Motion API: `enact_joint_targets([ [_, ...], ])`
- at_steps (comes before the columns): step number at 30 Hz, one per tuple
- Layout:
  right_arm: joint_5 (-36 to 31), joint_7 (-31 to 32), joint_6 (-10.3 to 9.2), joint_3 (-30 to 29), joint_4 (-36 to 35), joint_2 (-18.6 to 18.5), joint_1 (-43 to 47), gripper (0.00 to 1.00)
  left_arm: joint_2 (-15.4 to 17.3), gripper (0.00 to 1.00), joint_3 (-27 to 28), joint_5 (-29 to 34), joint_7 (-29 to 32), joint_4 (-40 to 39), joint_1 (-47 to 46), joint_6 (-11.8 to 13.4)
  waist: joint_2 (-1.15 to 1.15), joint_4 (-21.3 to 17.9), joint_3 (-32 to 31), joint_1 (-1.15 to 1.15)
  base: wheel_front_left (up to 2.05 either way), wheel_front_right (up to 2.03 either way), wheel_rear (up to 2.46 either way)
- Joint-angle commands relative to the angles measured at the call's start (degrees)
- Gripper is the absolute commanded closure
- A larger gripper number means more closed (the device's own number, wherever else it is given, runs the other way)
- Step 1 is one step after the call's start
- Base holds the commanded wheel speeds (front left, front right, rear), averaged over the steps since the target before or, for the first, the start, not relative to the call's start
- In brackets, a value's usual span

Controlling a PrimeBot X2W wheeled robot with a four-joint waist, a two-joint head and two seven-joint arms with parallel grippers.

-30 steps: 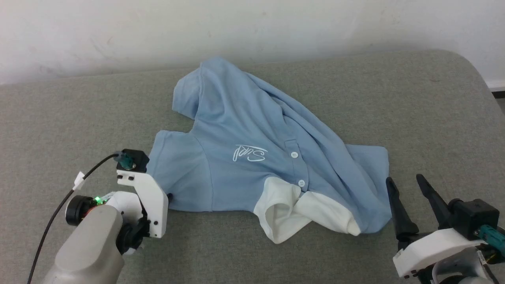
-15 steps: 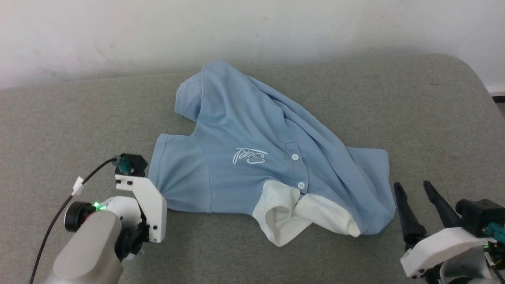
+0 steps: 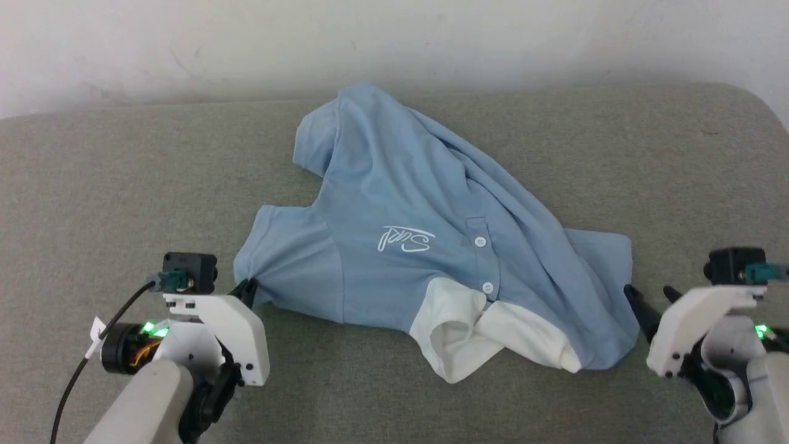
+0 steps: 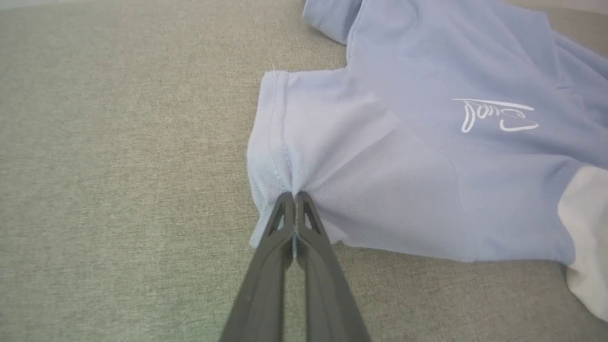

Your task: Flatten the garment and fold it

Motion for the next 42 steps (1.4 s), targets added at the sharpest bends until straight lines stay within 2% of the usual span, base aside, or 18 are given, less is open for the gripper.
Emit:
enact_joint_targets([
  [1, 0.88, 0.89, -0.04, 1.03, 2.81, -0.96, -3.28, 0.00, 0.11, 1.00, 0.34, 0.23, -0.81, -1.69, 0.74, 0.52, 0.00, 0.96, 1.27, -0.01, 0.00, 0.00, 0.00],
  [7, 3.46, 2.81, -0.04, 5.82, 14.17, -3.45, -12.75, 0.00, -0.22, 1.00, 0.19, 0.76, -2.19, -6.54, 0.13, 0.80, 0.00, 2.44, 4.04, -0.01, 0.00, 0.00, 0.00],
  [11, 5.80, 7.31, -0.04, 10.28, 21.83, -4.53, -16.08, 0.00, -0.47, 1.00, -0.04, 0.84, -2.69, -7.79, -0.17, 0.77, 0.00, 3.24, 4.95, -0.01, 0.00, 0.00, 0.00],
  [12, 6.66, 8.58, -0.04, 11.08, 23.43, -4.67, -16.50, 0.57, -0.56, 1.00, -0.09, 0.80, -2.83, -7.92, -0.15, 0.75, 0.00, 3.38, 5.00, -0.01, 0.00, 0.00, 0.00],
  [13, 7.37, 9.63, -0.04, 11.91, 24.67, -4.87, -16.89, 0.82, -0.64, 1.00, -0.11, 0.70, -2.97, -8.04, -0.10, 0.70, 0.00, 3.48, 5.04, -0.01, 0.00, 0.00, 0.00],
  [14, 8.08, 10.50, -0.04, 12.71, 25.63, -5.06, -17.22, 1.00, -0.68, 1.00, -0.10, 0.62, -3.13, -8.13, -0.04, 0.66, 0.00, 3.52, 5.05, -0.01, 0.00, 0.00, 0.00],
  [19, 10.15, 9.20, -0.04, 16.38, 25.61, -7.04, -18.31, 1.00, -0.18, 1.00, 0.14, 0.33, -4.46, -8.51, 0.44, -0.03, 0.00, 3.16, 3.56, -0.01, 0.00, 0.00, 0.00],
  [26, 9.29, 1.95, -0.04, 18.36, 17.71, -11.86, -18.67, 1.00, 1.51, 1.00, 2.37, 1.54, -8.13, -11.55, 0.09, 0.84, 0.00, 2.36, -0.11, -0.01, 0.00, 0.00, 0.00],
  [31, 6.03, -1.37, -0.04, 15.24, 3.95, -14.68, -17.83, 1.00, 4.41, 1.00, 5.46, 3.93, -10.60, -17.66, -1.34, 2.88, 0.00, 1.65, -3.18, -0.01, 0.00, 0.00, 0.00],
  [36, 2.37, -0.40, -0.04, 8.56, -13.73, -14.13, -17.06, 1.00, 7.56, 1.00, 9.84, 6.26, -12.04, -24.93, -5.18, 5.21, 0.00, 1.24, -5.15, -0.01, 0.00, 0.00, 0.00],
  [39, 0.21, 0.77, -0.04, 5.09, -23.04, -13.43, -18.50, 1.00, 9.64, 1.00, 12.21, 6.88, -11.61, -27.85, -9.19, 5.38, 0.00, 1.20, -5.32, -0.01, 0.00, 0.00, 0.00],
  [42, -1.23, 2.31, -0.04, 2.30, -28.86, -13.27, -22.14, 1.00, 11.29, 1.00, 13.85, 6.90, -10.59, -29.02, -14.30, 4.81, 0.00, 1.30, -5.02, -0.01, 0.00, 0.00, 0.00],
])
